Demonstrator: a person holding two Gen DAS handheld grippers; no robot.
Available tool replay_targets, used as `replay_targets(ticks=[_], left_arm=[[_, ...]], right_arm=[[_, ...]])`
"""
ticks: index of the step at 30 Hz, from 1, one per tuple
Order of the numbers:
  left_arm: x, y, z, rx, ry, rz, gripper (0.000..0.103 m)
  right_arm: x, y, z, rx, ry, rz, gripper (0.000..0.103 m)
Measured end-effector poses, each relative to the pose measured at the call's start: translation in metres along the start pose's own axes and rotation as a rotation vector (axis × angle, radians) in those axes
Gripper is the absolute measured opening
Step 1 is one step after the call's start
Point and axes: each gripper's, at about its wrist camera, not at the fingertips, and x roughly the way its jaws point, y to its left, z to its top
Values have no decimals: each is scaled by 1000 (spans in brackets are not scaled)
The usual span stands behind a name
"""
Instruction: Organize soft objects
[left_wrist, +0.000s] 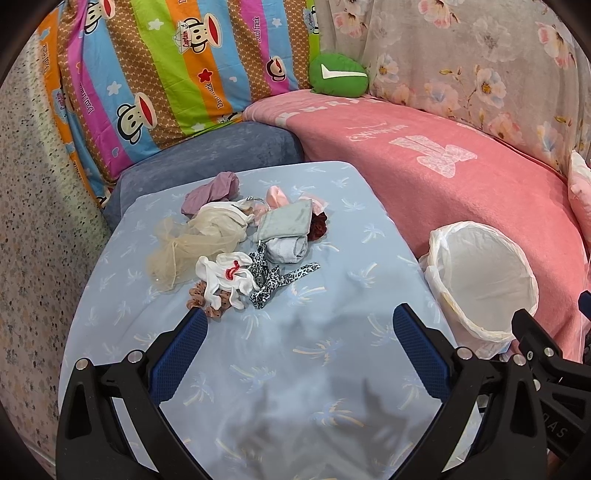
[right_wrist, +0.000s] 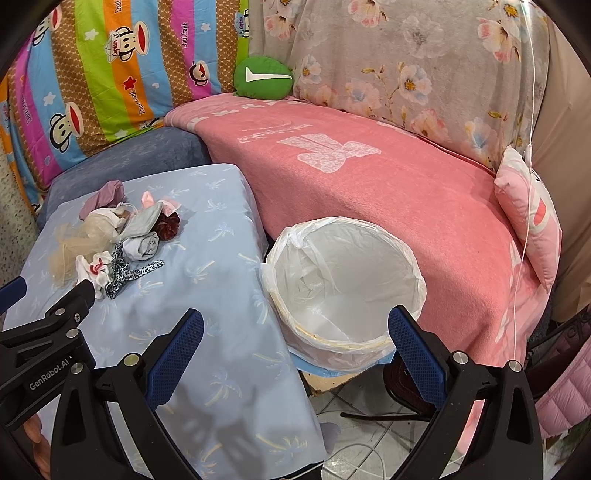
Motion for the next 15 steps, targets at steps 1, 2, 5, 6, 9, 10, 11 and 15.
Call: replay_targets(ticks=[1, 2, 5, 6, 9, 10, 11, 15], left_arm=[[0, 0, 0, 0, 0, 0, 96], [0, -1, 0, 1, 0, 0, 96], [0, -1, 0, 0, 0, 0, 96], [0, -2, 0, 0, 1, 0, 96], [0, -2, 0, -1, 0, -1, 96], [0, -1, 0, 0, -1, -1, 96], [0, -1, 0, 0, -1, 0, 96], [0, -2, 0, -1, 0, -1, 96]], right_arm=[[0, 0, 0, 0, 0, 0, 97], [0, 0, 1, -1, -1, 0, 97], [0, -1, 0, 2, 1, -3, 97], [0, -2, 1, 2, 2, -3, 97], [0, -2, 1, 2, 1, -3, 97], [0, -2, 1, 2, 1, -3, 97], [0, -2, 0, 2, 1, -3, 97], [0, -2, 0, 2, 1, -3, 97]])
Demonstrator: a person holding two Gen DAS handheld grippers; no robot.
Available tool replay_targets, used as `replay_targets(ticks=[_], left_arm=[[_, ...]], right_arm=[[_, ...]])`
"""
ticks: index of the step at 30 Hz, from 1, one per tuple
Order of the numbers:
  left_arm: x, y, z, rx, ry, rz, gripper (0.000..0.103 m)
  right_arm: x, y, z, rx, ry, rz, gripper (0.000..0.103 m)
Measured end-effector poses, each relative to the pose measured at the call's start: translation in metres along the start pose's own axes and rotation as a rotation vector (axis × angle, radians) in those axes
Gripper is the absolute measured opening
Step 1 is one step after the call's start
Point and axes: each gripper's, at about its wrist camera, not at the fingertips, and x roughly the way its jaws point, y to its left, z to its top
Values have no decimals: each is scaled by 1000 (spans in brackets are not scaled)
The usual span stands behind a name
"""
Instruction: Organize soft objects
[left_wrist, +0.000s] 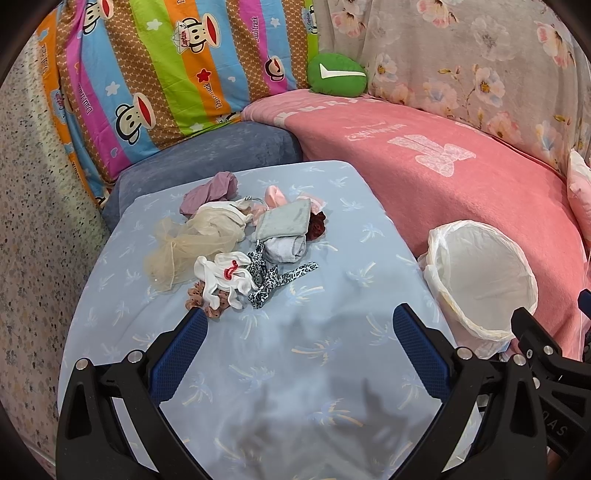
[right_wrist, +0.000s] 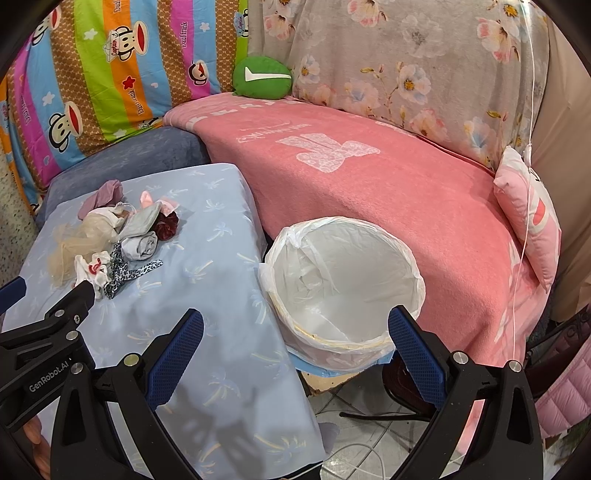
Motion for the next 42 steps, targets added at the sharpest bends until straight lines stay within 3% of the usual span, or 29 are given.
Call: replay_targets(ticks=[29, 37, 42], left_arm=[[13, -2, -2, -1, 21, -37, 96], [38, 29, -6, -24, 60, -78, 96], [56, 60, -7, -53, 72, -46, 96]], right_arm=[[-2, -2, 2, 41, -35, 5, 97], [6, 17, 4, 55, -76, 16, 97], [17, 38, 11, 53, -76, 43, 97]])
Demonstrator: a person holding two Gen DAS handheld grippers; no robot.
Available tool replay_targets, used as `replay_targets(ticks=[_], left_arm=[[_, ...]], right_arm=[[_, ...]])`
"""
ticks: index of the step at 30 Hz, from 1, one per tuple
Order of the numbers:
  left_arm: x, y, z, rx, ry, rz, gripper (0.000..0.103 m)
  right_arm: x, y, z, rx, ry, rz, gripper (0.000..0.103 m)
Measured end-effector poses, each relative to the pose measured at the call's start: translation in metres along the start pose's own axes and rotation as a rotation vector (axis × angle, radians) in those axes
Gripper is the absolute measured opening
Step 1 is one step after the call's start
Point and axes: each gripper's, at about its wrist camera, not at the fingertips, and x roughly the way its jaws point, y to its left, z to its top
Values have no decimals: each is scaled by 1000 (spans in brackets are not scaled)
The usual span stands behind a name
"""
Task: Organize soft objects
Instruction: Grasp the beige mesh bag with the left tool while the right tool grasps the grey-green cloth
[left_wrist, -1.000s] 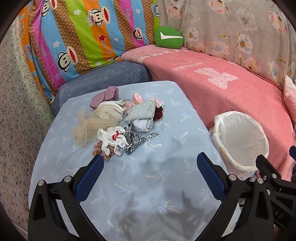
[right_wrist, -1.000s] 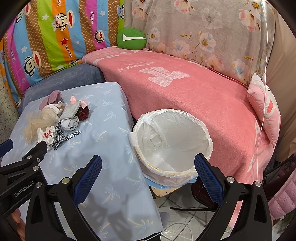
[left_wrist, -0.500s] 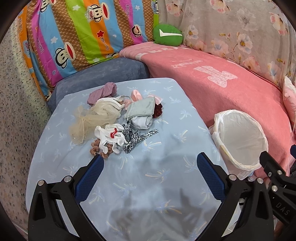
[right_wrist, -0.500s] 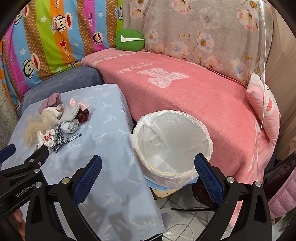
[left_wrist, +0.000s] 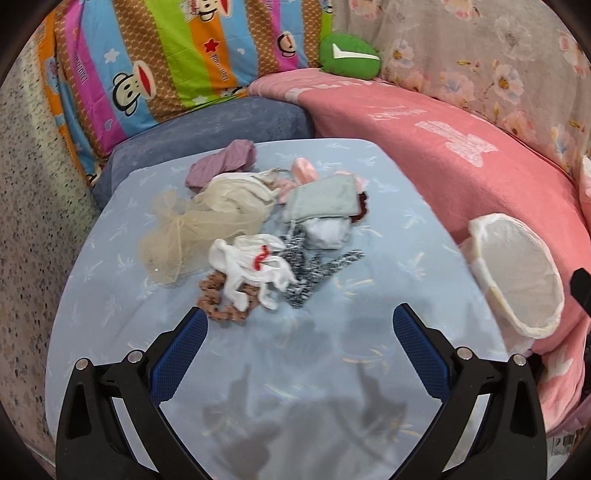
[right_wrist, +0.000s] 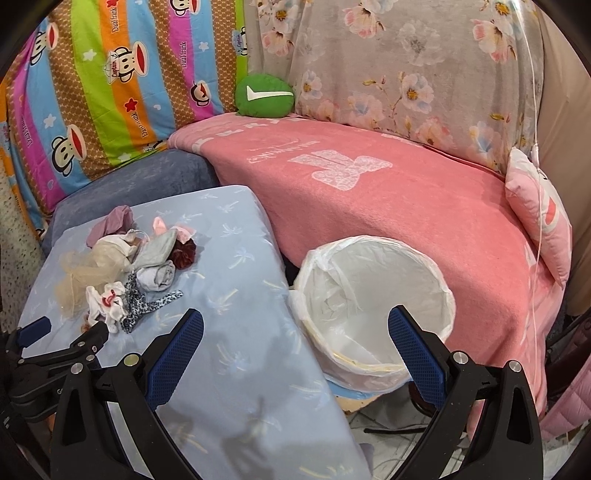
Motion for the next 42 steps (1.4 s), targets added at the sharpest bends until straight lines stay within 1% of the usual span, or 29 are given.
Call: replay_targets(ticks=[2, 5, 11, 16, 20, 24, 26, 28, 29, 31, 32, 33, 34, 36, 37, 38, 39, 41, 42], left_arm=[[6, 13, 3, -20, 7, 0, 96], [12, 28, 10, -35, -9, 6, 96], [35, 63, 34, -62, -31, 28, 96], [60, 100, 51, -112, -26, 51, 96], [86, 124, 56, -134, 13, 69, 96], [104, 147, 57, -180, 44, 57, 96], [111, 155, 58, -194, 52, 47, 96], [117, 162, 58, -222, 64, 19, 96], [119, 165, 58, -235, 69, -1, 95], [123, 168, 58, -259, 73, -38, 90], [124, 168, 57, -262, 77, -54, 85], [124, 167, 57, -262, 78, -65, 77], [125, 165, 57, -260, 84, -76, 73], [126, 163, 56, -249, 92, -94, 52], [126, 162, 57, -244, 93, -102, 44], [124, 161, 57, -238, 92, -106, 32], [123, 160, 57, -237, 92, -107, 24], [118, 158, 59, -234, 84, -116, 17], [114, 156, 60, -227, 76, -117, 15]], right_arm=[[6, 10, 3, -3, 0, 14, 97], [17, 24, 8, -11, 4, 38, 97], [48, 60, 24, -37, 28, 112, 90], [88, 93, 38, -50, 73, 190, 81], [122, 118, 46, -44, 122, 237, 72], [157, 141, 50, -35, 170, 270, 63], [172, 151, 51, -27, 190, 283, 60], [183, 158, 51, -16, 211, 305, 56], [188, 161, 51, -11, 223, 315, 52], [200, 168, 49, -3, 247, 335, 44], [204, 171, 47, 1, 259, 345, 36], [208, 173, 47, 1, 268, 350, 28], [210, 176, 45, -1, 274, 354, 23], [210, 179, 44, -2, 271, 357, 11], [208, 179, 43, -3, 264, 363, 5], [205, 179, 44, -6, 259, 365, 3], [201, 179, 44, -9, 247, 365, 3], [192, 178, 45, -15, 229, 368, 3], [186, 177, 46, -18, 216, 369, 3]])
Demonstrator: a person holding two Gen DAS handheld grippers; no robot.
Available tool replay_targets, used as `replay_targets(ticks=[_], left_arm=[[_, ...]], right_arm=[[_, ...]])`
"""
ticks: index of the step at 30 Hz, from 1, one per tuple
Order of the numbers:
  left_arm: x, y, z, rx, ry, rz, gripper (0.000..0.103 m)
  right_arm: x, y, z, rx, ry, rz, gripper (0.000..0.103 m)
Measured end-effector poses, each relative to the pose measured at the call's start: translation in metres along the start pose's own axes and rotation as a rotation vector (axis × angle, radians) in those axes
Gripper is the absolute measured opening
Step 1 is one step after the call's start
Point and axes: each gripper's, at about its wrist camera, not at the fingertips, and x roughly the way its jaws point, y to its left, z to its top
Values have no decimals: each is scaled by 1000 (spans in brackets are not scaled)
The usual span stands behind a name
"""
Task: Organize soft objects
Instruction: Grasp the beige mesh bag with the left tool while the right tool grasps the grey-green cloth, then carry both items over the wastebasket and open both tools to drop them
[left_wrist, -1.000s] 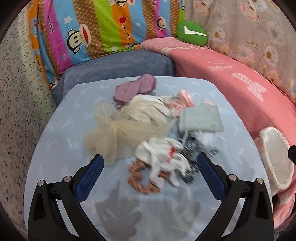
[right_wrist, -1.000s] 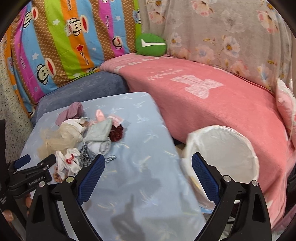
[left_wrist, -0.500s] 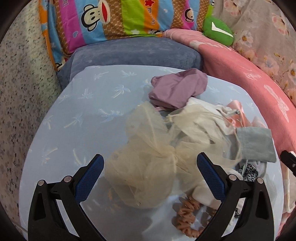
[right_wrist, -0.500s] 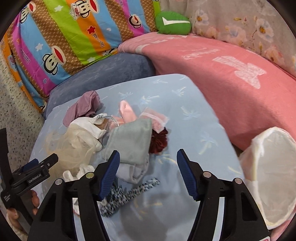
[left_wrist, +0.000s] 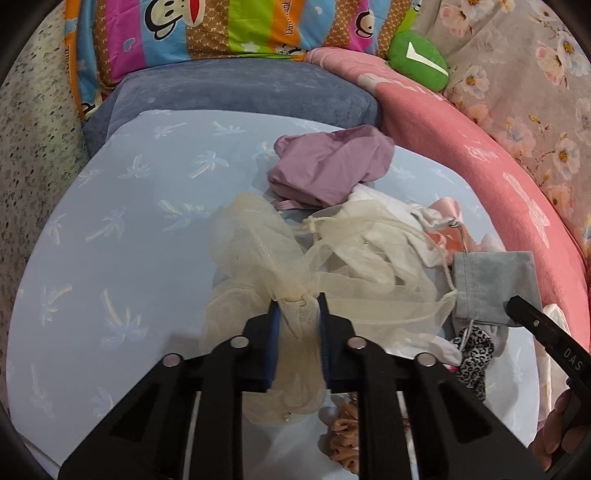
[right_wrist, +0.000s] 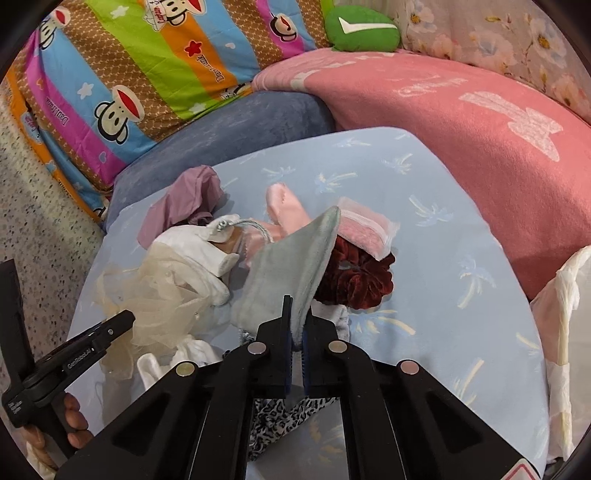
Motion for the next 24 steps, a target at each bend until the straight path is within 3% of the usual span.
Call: replay_targets(ticks=[13, 24], left_arm=[[-76, -68, 8, 116, -140, -94, 12], [-101, -164, -13, 275, -171, -237, 12]], right_arm=[[-104, -15, 7, 3, -163, 9, 3], [-185, -87, -3, 99, -278, -67, 3]])
